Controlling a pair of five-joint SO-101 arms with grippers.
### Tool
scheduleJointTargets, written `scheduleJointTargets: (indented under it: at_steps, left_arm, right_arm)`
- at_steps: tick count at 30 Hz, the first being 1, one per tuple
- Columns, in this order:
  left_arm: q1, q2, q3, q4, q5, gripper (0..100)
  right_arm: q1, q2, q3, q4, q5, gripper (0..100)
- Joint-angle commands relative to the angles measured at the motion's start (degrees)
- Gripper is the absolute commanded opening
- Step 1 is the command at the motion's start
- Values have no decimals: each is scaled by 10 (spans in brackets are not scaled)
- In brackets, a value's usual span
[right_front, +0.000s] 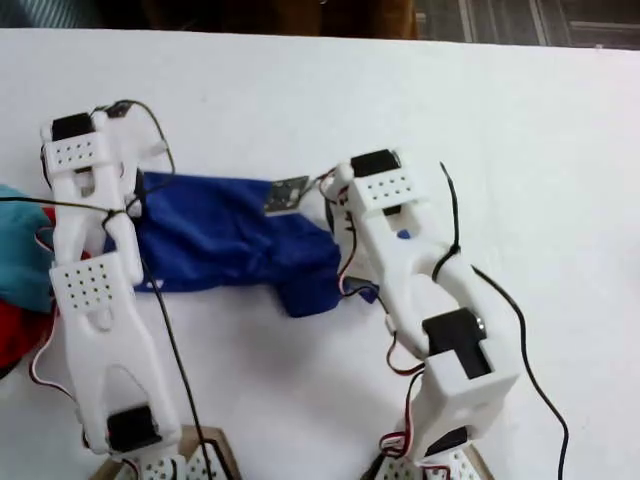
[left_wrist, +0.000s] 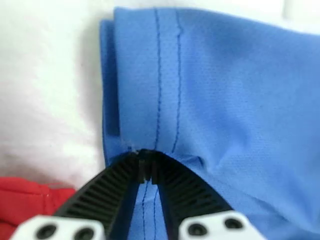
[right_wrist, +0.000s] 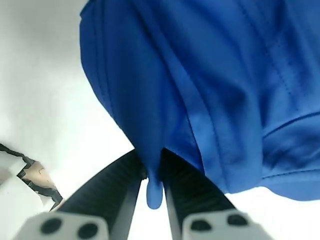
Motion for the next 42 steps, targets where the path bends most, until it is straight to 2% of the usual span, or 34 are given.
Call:
scheduleJointTargets:
  at_steps: [1,5,14,26,32,37,42]
  left_arm:
    - [-15,0,-11,7,-6,132]
    - [-16,-14,-6,7,-6,199]
    - [-11,-113,18,7,-3,199]
    - [83,-324,178,6,19,185]
    - [107,-263,182,-29,21,19]
    - [72,-156,181,-77,46,24]
    - [24,-81,123,-61,49,24]
  right_arm:
    - [-1,-31,-18,6,4,19]
    - [0,-31,-18,6,3,19]
    - [0,-32,-20,6,3,19]
    - [0,-32,-18,-7,2,19]
    - [0,-34,-18,-7,2,19]
    - [0,-34,-21,-7,2,19]
    - [0,-36,-21,-6,2,19]
